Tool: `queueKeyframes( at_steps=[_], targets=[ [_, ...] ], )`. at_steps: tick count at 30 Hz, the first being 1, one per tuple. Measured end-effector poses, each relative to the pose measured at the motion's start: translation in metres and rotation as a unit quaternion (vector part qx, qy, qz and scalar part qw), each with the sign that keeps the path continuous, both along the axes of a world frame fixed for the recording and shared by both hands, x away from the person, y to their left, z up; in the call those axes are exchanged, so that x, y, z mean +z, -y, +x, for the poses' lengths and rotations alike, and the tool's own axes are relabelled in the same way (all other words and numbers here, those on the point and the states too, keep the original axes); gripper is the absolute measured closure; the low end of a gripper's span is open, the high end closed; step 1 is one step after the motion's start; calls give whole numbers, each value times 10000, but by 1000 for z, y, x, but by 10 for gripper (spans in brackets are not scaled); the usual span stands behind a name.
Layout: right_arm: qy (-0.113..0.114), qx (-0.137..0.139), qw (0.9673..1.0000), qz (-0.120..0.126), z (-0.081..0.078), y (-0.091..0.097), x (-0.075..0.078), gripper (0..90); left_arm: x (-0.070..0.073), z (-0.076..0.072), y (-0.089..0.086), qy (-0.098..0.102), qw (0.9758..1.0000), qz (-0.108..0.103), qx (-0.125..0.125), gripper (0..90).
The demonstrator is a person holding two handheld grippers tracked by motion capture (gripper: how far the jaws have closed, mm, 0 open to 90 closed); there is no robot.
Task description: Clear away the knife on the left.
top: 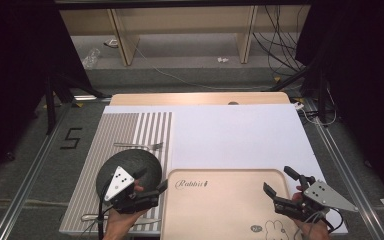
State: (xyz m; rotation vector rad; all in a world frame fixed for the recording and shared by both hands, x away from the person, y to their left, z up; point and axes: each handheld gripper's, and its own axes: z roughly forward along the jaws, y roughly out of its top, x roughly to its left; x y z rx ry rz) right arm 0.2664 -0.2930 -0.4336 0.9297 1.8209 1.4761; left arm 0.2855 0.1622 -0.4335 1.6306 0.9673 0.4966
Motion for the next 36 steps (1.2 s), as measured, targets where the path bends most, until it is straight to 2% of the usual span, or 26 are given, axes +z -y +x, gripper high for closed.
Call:
queueKeyframes(
  at_steps=[14,18,23,24,26,27,28,29,30,33,34,35,36],
  targets=[
    [2,-4,10000,5,0,0,0,171,0,0,0,-14,10000,-7,-2,164],
    [7,-4,10000,11,0,0,0,171,0,0,-1,-8,10000,54,10,164],
    [-2,-7,10000,18,-1,0,0,171,2,0,-3,-182,9998,6,-115,164],
    [0,-5,10000,19,-1,0,1,171,3,0,-4,-207,9996,145,-135,164],
    [-16,-14,10000,-1,-1,1,1,171,3,0,-5,-231,9995,158,-150,164],
    [-2,-23,10000,5,-1,1,1,171,5,2,-8,-341,9991,195,-187,164],
    [-1,-26,10000,9,-1,1,1,171,5,2,-8,-341,9991,195,-187,164],
    [1,-10,10000,3,0,1,1,172,6,2,-9,-357,9988,275,-185,164],
    [7,-23,10000,16,0,1,0,172,9,2,-12,-379,9980,451,-206,165],
    [17,-29,10000,24,0,1,0,172,12,1,-14,-432,9971,572,-272,166],
    [13,-34,10000,34,1,1,0,173,15,1,-16,-495,9951,777,-354,165],
    [11,-34,10000,31,1,1,0,174,15,1,-16,-495,9951,777,-354,165],
    [12,-18,10000,26,1,1,0,175,16,1,-17,-578,9923,1023,-396,166]
  ],
)
